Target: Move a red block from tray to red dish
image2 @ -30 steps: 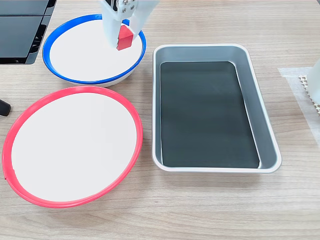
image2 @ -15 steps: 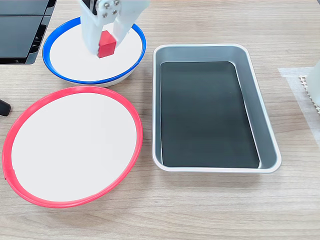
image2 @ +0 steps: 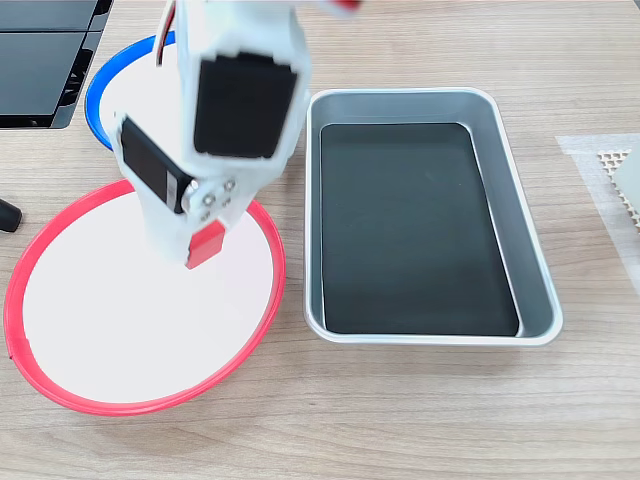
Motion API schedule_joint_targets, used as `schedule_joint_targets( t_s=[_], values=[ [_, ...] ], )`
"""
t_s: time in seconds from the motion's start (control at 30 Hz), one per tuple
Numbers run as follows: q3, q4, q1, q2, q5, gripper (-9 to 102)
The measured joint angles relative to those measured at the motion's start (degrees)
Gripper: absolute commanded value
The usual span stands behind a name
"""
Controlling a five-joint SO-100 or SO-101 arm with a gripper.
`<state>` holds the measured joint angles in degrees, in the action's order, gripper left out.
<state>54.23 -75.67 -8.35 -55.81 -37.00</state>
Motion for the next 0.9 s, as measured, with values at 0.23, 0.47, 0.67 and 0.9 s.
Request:
schedule_joint_targets(
  t_s=[0.23, 0.47, 0.67, 0.9],
  values=[
    [1.05, 7.82, 0.79, 2.2, -1.58, 36],
    [5.45, 18.19, 2.72, -3.25, -0.79, 22],
    [22.94, 29.62, 3.25, -27.77, 14.15, 0],
    [58.45, 42.1, 8.17, -65.48, 45.44, 0]
  ],
)
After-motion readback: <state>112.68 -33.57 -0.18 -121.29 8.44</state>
